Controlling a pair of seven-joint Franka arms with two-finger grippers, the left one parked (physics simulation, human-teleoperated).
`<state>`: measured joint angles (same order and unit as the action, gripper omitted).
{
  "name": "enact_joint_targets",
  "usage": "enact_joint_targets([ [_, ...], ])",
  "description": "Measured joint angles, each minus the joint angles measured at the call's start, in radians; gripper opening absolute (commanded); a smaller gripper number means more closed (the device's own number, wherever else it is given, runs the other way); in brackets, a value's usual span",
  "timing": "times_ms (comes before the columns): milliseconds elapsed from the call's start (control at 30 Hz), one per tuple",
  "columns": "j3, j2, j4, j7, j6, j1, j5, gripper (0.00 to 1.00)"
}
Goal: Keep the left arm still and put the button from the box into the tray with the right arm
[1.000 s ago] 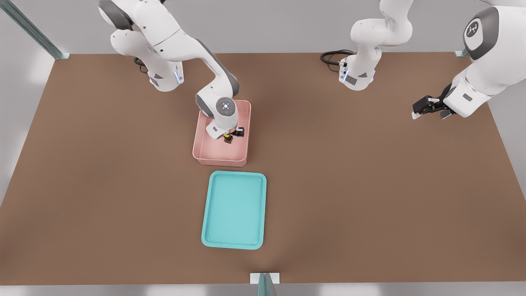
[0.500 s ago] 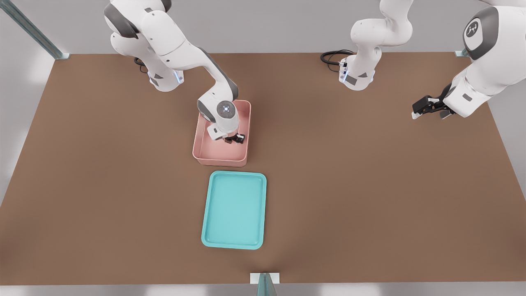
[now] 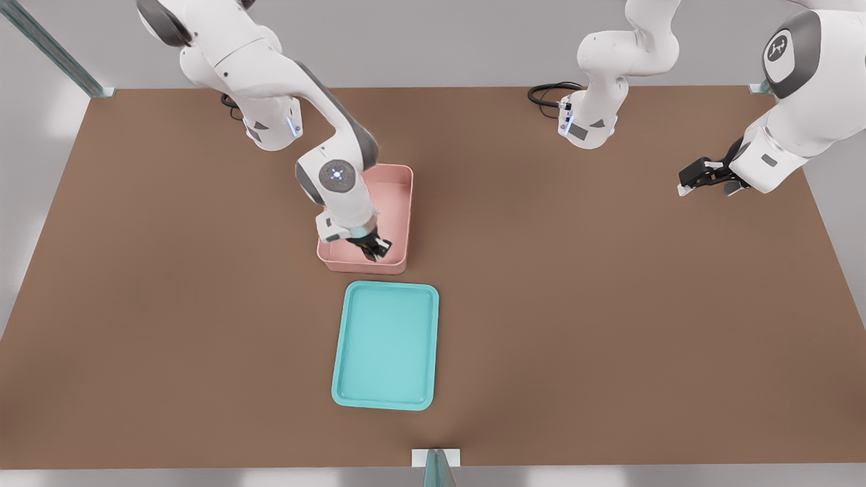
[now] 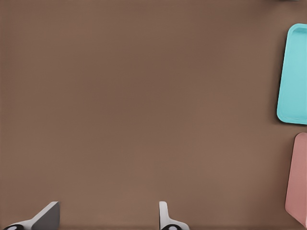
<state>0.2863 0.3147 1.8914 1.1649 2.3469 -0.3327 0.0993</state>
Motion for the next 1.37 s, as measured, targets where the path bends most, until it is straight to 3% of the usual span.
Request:
enact_joint_targets([
  [100,0.013,0.322,-0.477,-0.076,-0.085,0.041,0.027,0.39],
  [167,0.014,0.530,-0.658,-0.125,-0.093,0.035,0.072,0.39],
  [200,0.014,0.577,-0.691,-0.147,-0.092,0.030,0.091,0.50],
  [233,0.014,0.601,-0.708,-0.166,-0.093,0.028,0.108,1.00],
  [367,0.018,0.610,-0.722,-0.234,-0.101,0.026,0.141,1.00],
  [433,0.027,0.494,-0.722,-0.273,-0.179,0.058,0.148,1.00],
  [533,0.034,0.412,-0.747,-0.411,-0.442,0.302,0.179,1.00],
  [600,0.020,0.269,-0.775,-0.533,-0.607,0.359,0.242,1.00],
  [667,-0.150,0.057,-0.726,-0.636,-0.733,0.323,0.144,1.00],
  [767,-0.212,-0.117,-0.529,-0.748,-0.833,0.297,0.046,1.00],
  [1367,-0.217,-0.151,-0.478,-1.108,-0.964,0.288,-0.026,1.00],
])
